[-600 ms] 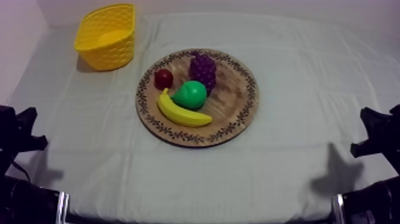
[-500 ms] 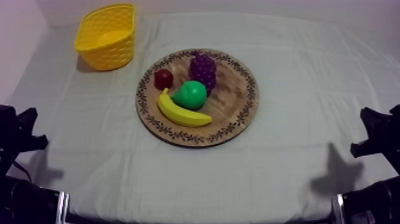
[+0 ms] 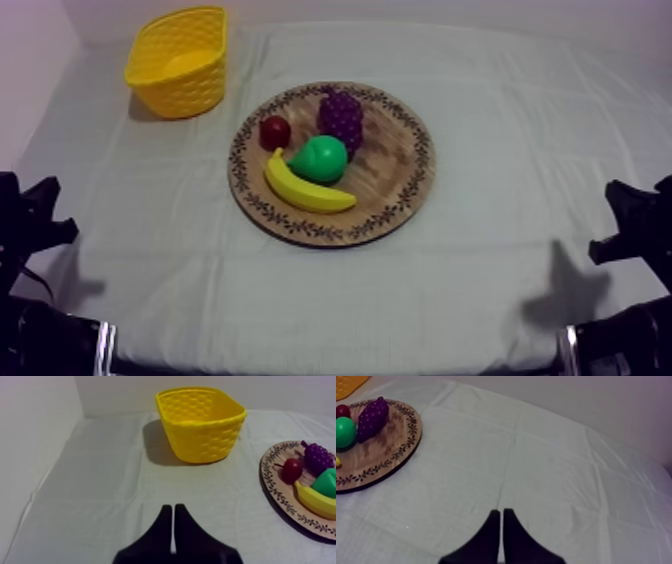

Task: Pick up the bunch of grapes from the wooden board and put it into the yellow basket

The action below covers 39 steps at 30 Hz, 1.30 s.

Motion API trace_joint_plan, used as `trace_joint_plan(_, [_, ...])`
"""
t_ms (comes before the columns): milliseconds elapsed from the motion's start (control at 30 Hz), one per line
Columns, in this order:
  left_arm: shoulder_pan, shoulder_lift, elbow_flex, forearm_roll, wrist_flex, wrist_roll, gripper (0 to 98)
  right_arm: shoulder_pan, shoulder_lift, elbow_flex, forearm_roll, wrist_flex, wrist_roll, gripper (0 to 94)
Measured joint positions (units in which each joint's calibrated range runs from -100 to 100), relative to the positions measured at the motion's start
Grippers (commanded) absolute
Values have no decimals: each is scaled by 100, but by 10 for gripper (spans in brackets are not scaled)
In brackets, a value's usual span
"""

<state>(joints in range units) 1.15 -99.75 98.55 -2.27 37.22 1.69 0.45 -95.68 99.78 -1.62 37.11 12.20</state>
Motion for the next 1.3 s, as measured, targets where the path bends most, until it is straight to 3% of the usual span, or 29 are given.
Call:
trace_joint_plan(267, [78, 657, -431, -5, -342, 99, 0, 0, 0, 0, 0, 8, 0, 5])
trace_joint_plan(667, [202, 2399, -2294, -11, -617, 135, 0, 0, 0, 0, 0, 8, 0, 5])
trace_joint_plan(1067, [627, 4404, -4932, -20, 255, -71, 0, 0, 0, 0, 0, 8, 0, 5])
trace_joint_plan(1300, [883, 5464, -6062, -15, 450, -187, 0, 0, 0, 0, 0, 8, 0, 5])
